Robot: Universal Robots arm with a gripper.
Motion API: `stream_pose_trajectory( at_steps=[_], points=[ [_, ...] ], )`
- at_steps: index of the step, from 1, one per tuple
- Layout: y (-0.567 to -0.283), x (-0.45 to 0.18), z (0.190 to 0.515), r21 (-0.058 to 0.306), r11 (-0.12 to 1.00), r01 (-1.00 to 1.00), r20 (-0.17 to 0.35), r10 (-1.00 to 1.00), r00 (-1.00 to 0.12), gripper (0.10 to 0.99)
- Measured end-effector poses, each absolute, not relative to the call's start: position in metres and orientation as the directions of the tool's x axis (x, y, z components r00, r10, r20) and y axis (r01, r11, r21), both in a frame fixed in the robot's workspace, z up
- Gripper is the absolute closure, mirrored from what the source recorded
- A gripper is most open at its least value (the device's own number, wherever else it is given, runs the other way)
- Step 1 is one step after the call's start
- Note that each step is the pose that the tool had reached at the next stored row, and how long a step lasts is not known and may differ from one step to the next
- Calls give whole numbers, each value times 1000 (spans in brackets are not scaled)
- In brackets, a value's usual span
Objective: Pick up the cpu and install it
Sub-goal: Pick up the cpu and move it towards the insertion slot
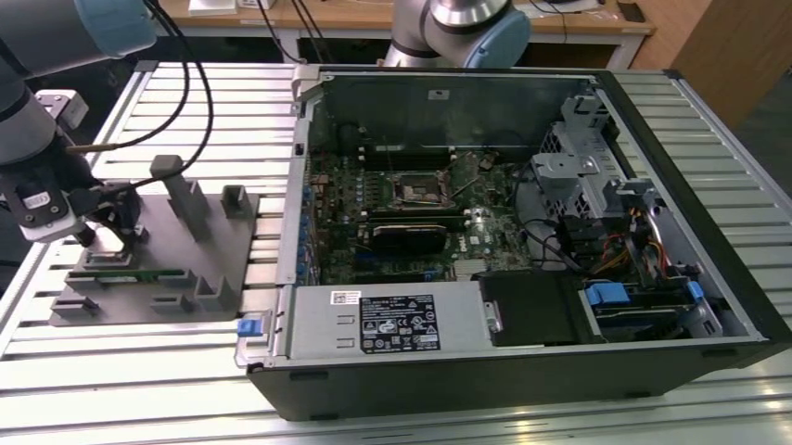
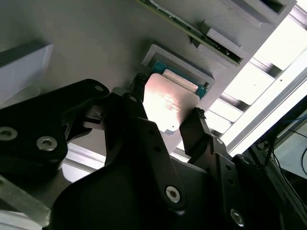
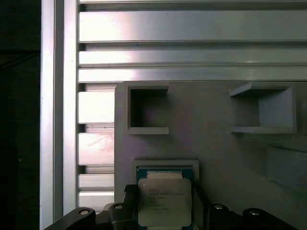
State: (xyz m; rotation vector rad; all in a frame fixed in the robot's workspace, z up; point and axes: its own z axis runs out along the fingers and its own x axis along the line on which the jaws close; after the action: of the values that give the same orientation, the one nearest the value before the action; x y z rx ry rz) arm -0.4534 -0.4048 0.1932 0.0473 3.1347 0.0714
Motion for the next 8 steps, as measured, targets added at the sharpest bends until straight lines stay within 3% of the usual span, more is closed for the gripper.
stream_pose_trajectory(
  at_steps=[8],
  points=[
    [-405,-453,206,46,999,29,-5,29,-1000,541]
  ],
)
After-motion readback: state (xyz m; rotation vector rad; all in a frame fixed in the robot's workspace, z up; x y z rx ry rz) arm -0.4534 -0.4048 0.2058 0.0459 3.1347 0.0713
